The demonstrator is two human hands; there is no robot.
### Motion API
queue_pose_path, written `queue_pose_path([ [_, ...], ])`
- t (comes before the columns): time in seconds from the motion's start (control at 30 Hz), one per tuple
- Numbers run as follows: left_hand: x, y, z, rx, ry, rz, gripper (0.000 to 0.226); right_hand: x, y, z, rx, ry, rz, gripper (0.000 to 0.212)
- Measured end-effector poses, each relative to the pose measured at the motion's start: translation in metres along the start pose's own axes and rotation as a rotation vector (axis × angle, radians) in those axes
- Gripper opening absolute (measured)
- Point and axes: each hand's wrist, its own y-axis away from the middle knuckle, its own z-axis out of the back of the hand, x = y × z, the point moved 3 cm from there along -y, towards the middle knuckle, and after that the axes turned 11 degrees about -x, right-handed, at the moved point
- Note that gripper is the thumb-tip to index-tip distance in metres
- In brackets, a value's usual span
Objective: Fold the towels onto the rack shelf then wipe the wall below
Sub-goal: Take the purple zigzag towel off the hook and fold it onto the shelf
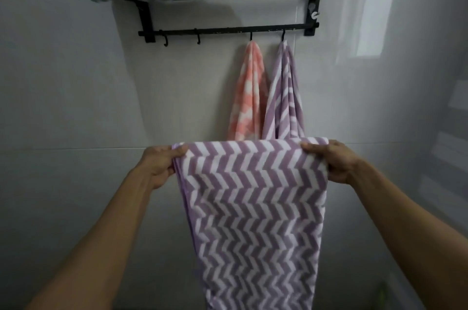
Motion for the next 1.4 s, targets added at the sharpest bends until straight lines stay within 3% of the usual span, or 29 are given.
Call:
queue_pose_path([
  [0.13, -0.034, -0.003, -0.014, 0.120, 0.111, -0.112, 0.013, 0.018, -0.007, -0.002, -0.033, -0.141, 0.044, 0.059],
  [0.2, -0.010, 0.006, -0.015, 0.201, 0.047, -0.080, 0.037, 0.022, -0.008, -0.003, -0.041, -0.153, 0.062, 0.057],
  [0.27, 0.025, 0.017, -0.012, 0.112, -0.087, -0.002, 0.052, 0.019, -0.007, -0.001, -0.063, -0.145, 0.050, 0.059],
  [0.33, 0.040, 0.019, -0.012, -0.015, -0.073, 0.030, 0.045, 0.016, -0.009, 0.004, -0.095, -0.149, 0.025, 0.058],
  [0.4, 0.030, 0.013, -0.017, -0.044, -0.006, 0.024, 0.026, 0.018, -0.010, 0.011, -0.109, -0.164, 0.033, 0.056],
  [0.47, 0.011, 0.008, -0.023, -0.023, 0.037, 0.002, 0.014, 0.020, -0.007, 0.014, -0.044, -0.179, 0.024, 0.072],
  [0.53, 0.001, 0.005, -0.026, 0.000, 0.050, -0.002, 0.016, 0.007, -0.001, 0.013, 0.083, -0.057, -0.038, 0.090],
  [0.6, 0.002, 0.003, -0.024, -0.010, 0.011, -0.001, 0.019, -0.015, 0.001, 0.013, 0.143, 0.089, -0.078, 0.082],
  [0.7, 0.001, 0.001, -0.017, 0.045, 0.057, 0.007, 0.026, -0.021, -0.006, 0.016, 0.060, -0.034, -0.022, 0.081],
  [0.8, 0.014, 0.008, -0.011, 0.174, 0.000, 0.012, 0.054, -0.010, -0.002, 0.015, 0.103, -0.079, -0.022, 0.054],
  [0.83, 0.022, 0.009, -0.009, 0.134, -0.057, 0.015, 0.056, -0.010, -0.002, 0.016, 0.105, -0.018, -0.040, 0.057],
  [0.93, 0.032, 0.002, -0.001, -0.036, -0.052, 0.031, 0.036, -0.012, -0.004, 0.021, 0.021, 0.033, -0.039, 0.070],
  [1.0, 0.024, -0.002, -0.001, -0.036, -0.045, 0.029, 0.029, -0.015, -0.004, 0.019, 0.025, 0.006, -0.066, 0.068],
  [1.1, 0.011, -0.001, -0.003, -0.033, -0.090, 0.013, 0.025, -0.015, -0.002, 0.012, 0.036, 0.104, -0.043, 0.094],
  [1.2, 0.003, -0.002, -0.003, -0.078, -0.103, 0.010, 0.021, -0.005, -0.003, 0.010, 0.000, 0.014, -0.041, 0.064],
  [1.27, 0.000, -0.004, -0.001, -0.134, -0.155, 0.010, 0.023, -0.001, -0.003, 0.008, -0.024, 0.081, -0.065, 0.055],
  [1.3, 0.000, -0.004, 0.000, -0.175, -0.175, 0.017, 0.026, 0.000, -0.004, 0.008, -0.048, 0.127, -0.056, 0.060],
  [1.4, -0.004, -0.004, 0.007, -0.281, -0.207, 0.018, 0.031, 0.001, -0.011, 0.009, -0.131, 0.168, -0.019, 0.103],
])
